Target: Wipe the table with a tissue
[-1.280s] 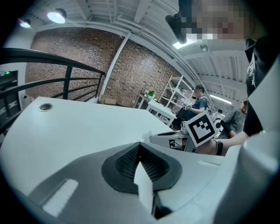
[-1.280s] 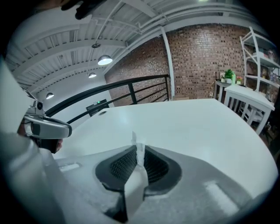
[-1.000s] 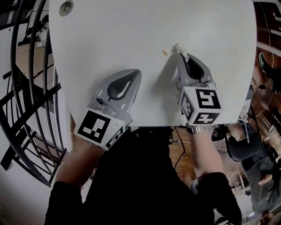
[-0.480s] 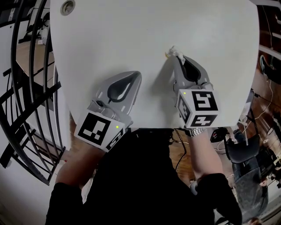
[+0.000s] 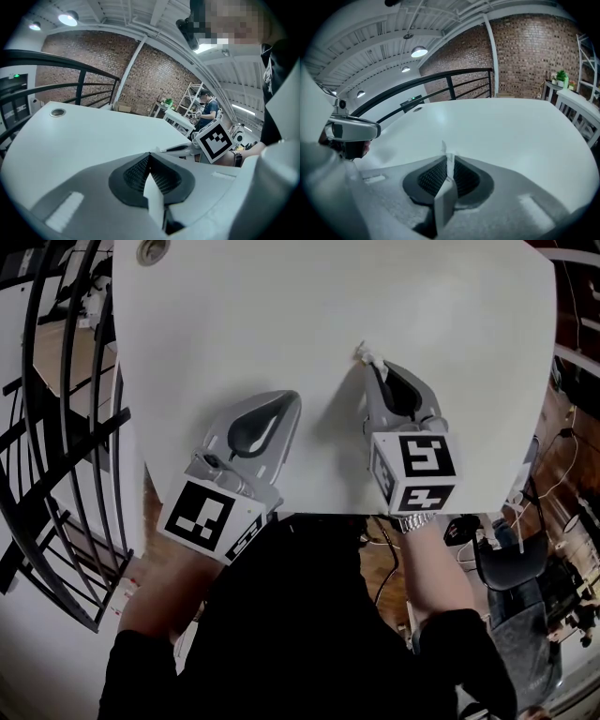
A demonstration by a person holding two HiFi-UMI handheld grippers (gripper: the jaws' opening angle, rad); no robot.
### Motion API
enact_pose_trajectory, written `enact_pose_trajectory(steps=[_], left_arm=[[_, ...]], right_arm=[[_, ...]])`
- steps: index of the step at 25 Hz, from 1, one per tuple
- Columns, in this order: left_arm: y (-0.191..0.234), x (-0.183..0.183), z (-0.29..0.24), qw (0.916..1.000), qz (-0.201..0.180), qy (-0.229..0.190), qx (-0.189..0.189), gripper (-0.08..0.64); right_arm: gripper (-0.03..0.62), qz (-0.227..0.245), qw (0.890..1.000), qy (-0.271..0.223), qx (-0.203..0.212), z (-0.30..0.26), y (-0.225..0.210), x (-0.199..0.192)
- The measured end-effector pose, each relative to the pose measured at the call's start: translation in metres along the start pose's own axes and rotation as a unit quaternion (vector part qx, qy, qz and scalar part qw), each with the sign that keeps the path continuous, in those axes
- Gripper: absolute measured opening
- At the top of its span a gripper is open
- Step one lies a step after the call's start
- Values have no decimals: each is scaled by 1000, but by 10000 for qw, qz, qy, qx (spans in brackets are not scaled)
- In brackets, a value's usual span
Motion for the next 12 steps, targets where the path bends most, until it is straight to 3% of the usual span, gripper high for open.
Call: enact_pose_trajectory(steps=[12], left_arm=[[1,3,7,9999,40,-116,71,15]], right_arm=[[23,165,9998,125,69,-3,9,1]])
Point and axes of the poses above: the fingertips, and each gripper's own axes: z backward along the fingers, y to its left, x out of its top, the point moved 5 cm from there along z, backward along the fingers, and after that the axes turned 4 degrees about -y, right-handed, at the moved point
